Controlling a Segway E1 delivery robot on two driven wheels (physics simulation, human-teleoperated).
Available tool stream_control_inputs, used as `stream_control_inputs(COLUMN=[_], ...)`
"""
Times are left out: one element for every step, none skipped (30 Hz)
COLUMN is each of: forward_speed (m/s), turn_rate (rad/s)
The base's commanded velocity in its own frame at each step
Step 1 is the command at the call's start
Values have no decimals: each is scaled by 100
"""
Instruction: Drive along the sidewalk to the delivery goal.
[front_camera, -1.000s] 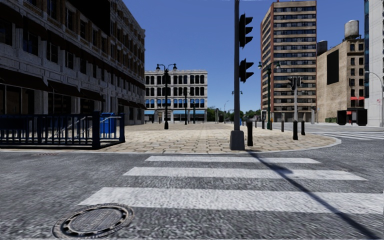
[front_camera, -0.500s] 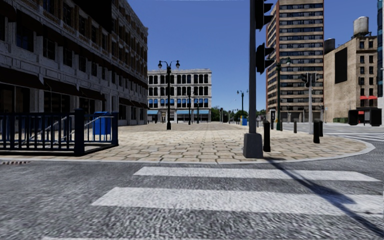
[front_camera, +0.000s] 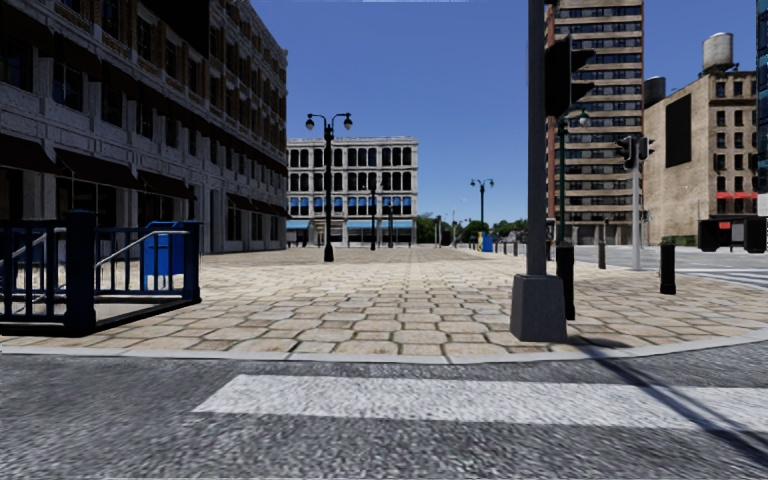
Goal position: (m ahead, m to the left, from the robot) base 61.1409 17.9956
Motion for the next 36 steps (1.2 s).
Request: stream_control_inputs(forward_speed=[200, 200, 200, 200, 200, 200, 200, 200, 200, 200, 200, 200, 200, 200, 200, 200, 200, 200, 200, 200, 200, 200, 200, 200, 200, 200, 200, 200, 200, 200, 200, 200, 200, 200, 200, 200], turn_rate=[0, 0, 0, 0, 0, 0, 0, 0, 0, 0, 0, 0, 0, 0, 0, -18, -24, -24, -27, -30, -35, -35, -36, -32, -12, -12, 0, 0, 0, 0, 0, 0, 0, 0, 0, 0])
